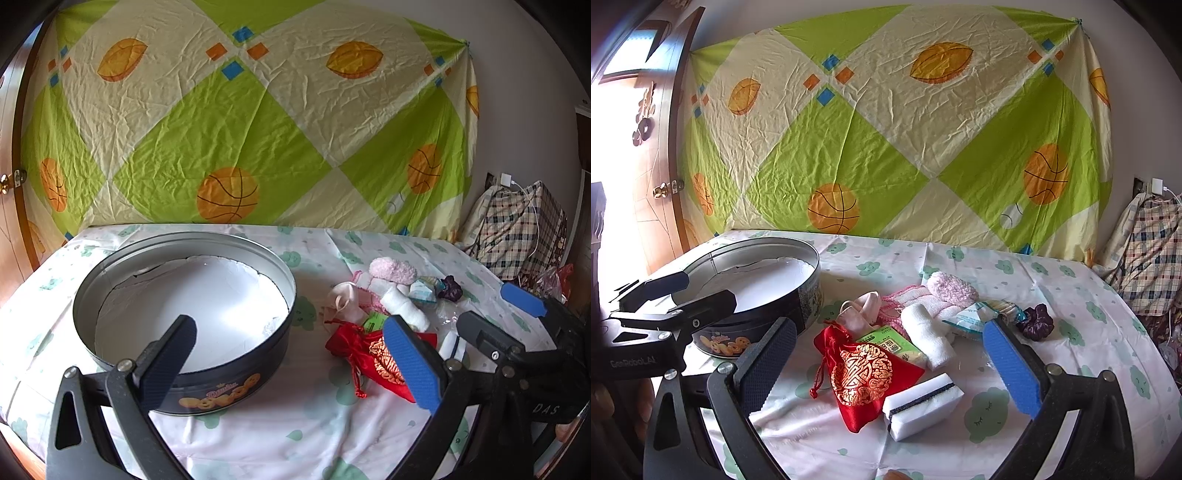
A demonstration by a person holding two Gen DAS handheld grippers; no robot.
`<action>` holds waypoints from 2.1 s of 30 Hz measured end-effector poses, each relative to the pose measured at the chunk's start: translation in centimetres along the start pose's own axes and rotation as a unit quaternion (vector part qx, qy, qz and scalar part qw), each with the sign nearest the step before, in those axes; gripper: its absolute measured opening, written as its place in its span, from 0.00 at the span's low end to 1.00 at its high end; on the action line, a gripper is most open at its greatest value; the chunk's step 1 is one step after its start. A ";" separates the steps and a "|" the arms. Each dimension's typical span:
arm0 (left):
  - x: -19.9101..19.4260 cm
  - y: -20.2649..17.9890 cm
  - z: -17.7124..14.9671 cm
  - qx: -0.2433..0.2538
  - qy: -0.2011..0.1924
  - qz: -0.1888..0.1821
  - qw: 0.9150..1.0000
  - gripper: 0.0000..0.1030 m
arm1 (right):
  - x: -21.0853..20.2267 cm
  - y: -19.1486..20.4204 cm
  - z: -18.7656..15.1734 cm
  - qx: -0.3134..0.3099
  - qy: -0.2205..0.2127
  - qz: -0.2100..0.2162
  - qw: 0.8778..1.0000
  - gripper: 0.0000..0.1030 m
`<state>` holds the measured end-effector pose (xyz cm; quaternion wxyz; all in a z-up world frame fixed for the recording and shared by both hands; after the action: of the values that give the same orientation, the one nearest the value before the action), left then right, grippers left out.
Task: Organize soft objects
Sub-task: 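Move both tools toward the white sponge block and red pouch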
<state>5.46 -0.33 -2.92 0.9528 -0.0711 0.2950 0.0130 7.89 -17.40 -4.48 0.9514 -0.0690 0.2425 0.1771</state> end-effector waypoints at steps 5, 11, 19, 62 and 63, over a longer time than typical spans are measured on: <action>0.0 -0.1 0.0 0.002 0.001 0.000 1.000 1.00 | 0.0 -0.1 -0.1 -0.001 0.000 0.001 1.000 0.99; 0.3 -0.5 -0.2 0.005 0.003 0.001 1.000 1.00 | 0.2 -0.3 -0.3 0.002 0.002 0.001 1.000 0.99; 0.7 -0.5 -0.4 0.010 0.008 0.002 1.000 1.00 | 0.2 -0.5 -0.5 0.006 0.004 0.000 1.000 0.99; 2.6 -1.6 -2.1 0.026 0.034 0.000 0.999 1.00 | 1.9 -3.1 -2.8 0.028 0.036 -0.010 0.999 0.99; 2.6 -1.6 -2.1 0.026 0.034 0.000 0.999 1.00 | 2.0 -3.2 -2.9 0.029 0.037 -0.010 0.999 0.99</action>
<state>6.52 -2.26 -5.94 0.9437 -0.0464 0.3276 0.0030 9.46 -20.33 -7.80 0.9451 -0.0500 0.2818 0.1581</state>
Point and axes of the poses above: each gripper's, at about its wrist camera, not at the fingertips, and x roughly the way its jaws point, y to its left, z to its top, the point moved 6 cm from there along x, roughly the way its jaws point, and after that the axes turned 8 degrees about y, right-handed, at the moved point
